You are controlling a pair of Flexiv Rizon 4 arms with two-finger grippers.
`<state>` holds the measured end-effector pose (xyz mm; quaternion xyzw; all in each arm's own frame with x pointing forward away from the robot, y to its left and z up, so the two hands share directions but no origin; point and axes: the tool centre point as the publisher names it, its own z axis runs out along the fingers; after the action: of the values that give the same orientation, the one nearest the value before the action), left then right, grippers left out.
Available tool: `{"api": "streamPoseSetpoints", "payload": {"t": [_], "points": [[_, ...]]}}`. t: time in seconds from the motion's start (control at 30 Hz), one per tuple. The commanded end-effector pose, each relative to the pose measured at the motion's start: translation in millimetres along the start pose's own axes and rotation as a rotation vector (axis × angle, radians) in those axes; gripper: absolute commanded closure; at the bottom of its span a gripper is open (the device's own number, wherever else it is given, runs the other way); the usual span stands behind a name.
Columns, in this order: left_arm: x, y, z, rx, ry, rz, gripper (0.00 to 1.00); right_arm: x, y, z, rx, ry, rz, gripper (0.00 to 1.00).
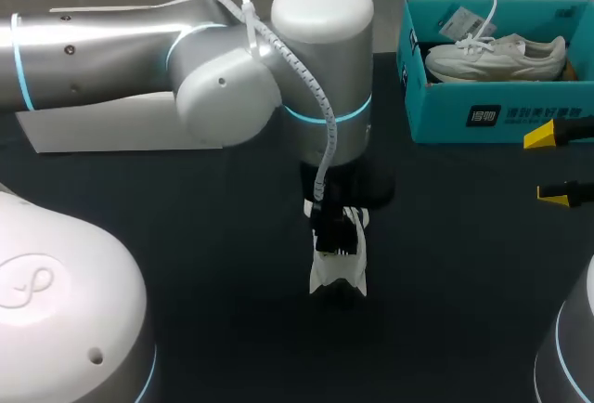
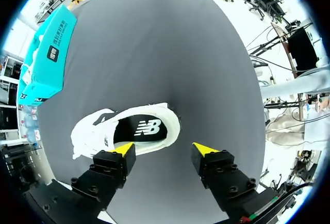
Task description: Take the shoe out of the shoebox, open the shoe tongue, remove and reinsert the insole, then place the shoe into the shoebox
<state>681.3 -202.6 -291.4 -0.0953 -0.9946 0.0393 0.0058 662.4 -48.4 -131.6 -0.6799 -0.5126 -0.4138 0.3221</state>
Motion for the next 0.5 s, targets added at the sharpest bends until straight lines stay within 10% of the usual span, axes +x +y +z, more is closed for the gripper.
{"api": "streamPoseSetpoints", "payload": {"t": [0.03,0.5], "points": [[0.2,0,20,0.017,0.015,-0.032,0.0,-0.2,-4.9,-1,-0.008,-0.003,0.002,0.0],[14.2,-8,48,0.043,0.056,-0.088,0.0,-0.2,-4.9,-1,-0.008,-0.003,0.002,0.0]]}}
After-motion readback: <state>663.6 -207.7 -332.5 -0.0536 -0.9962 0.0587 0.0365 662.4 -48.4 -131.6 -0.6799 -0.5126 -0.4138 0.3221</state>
